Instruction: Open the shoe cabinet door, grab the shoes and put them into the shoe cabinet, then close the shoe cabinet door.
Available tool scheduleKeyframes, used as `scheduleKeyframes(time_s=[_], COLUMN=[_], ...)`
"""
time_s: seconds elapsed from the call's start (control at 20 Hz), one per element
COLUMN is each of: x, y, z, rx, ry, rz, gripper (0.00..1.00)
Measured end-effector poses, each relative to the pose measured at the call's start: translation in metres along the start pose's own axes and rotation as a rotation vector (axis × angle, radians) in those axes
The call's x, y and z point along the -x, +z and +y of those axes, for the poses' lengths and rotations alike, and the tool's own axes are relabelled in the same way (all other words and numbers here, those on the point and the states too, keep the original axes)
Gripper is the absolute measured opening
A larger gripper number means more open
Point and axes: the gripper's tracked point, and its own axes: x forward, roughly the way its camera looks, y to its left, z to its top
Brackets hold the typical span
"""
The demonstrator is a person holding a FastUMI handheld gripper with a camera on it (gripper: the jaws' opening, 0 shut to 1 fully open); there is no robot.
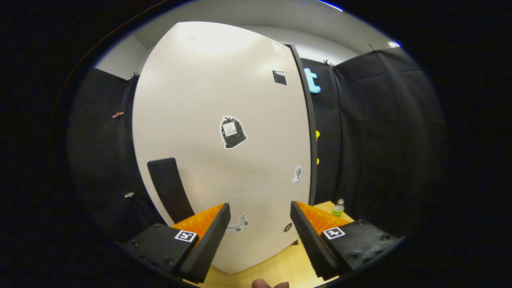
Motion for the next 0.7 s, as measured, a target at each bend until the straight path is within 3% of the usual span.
scheduleKeyframes(time_s=[0.7], x=[0.003], y=[0.009], z=[-0.016], rx=[0.036], ry=[-0.051], rz=[-0.034], gripper=[0.98])
